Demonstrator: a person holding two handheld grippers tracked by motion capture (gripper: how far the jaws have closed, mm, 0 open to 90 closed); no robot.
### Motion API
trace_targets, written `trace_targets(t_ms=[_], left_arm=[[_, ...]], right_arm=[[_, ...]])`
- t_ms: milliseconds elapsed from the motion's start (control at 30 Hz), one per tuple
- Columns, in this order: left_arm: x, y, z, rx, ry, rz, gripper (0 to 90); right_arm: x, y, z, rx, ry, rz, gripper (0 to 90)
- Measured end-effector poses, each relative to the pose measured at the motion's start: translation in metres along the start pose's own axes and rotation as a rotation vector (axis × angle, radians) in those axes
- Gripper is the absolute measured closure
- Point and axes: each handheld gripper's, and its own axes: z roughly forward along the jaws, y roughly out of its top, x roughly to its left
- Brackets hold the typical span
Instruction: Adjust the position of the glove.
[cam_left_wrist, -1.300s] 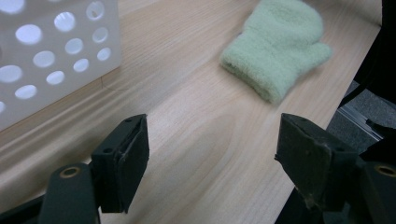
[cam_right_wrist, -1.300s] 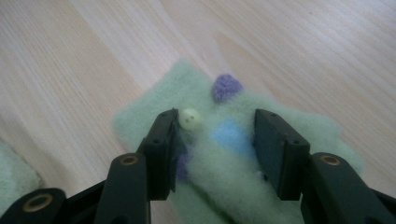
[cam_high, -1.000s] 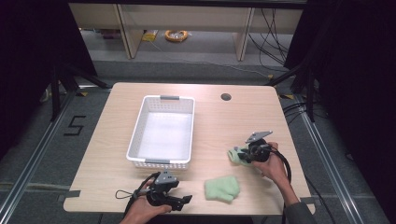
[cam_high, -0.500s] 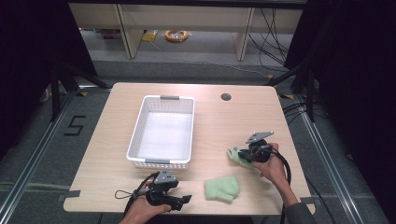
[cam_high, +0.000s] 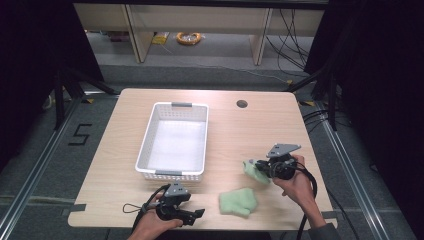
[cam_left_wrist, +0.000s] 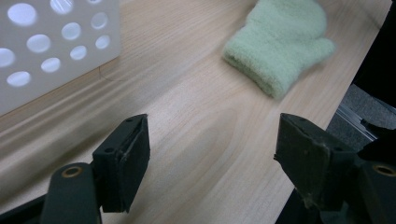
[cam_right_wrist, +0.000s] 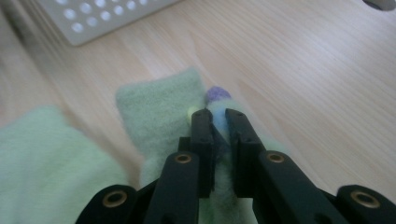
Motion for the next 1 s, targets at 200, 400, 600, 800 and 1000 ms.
trace_targets(t_ms=[200, 400, 600, 800, 1000], left_arm=[[0.001, 0.000, -0.001, -0.004, -0.003, 0.001, 25.8], [0.002, 0.000, -0.002, 0.023, -0.007, 0.028, 25.8], [0.001, -0.001, -0.001, 0.019, -0.004, 0.024, 25.8], [-0.001, -0.001, 0.001, 0.005, -0.003, 0.007, 25.8], [-0.001, -0.001, 0.001, 0.007, -0.006, 0.009, 25.8]], right_arm=[[0.027, 0.007, -0.019, 0.003, 0.015, -0.029, 82.9], [0.050, 0.006, -0.027, 0.017, 0.026, -0.049, 82.9], [0.070, 0.002, -0.023, 0.014, 0.058, -0.079, 82.9], [0.086, 0.000, -0.020, 0.026, 0.072, -0.092, 82.8], [0.094, -0.003, -0.012, 0.042, 0.069, -0.104, 82.7]])
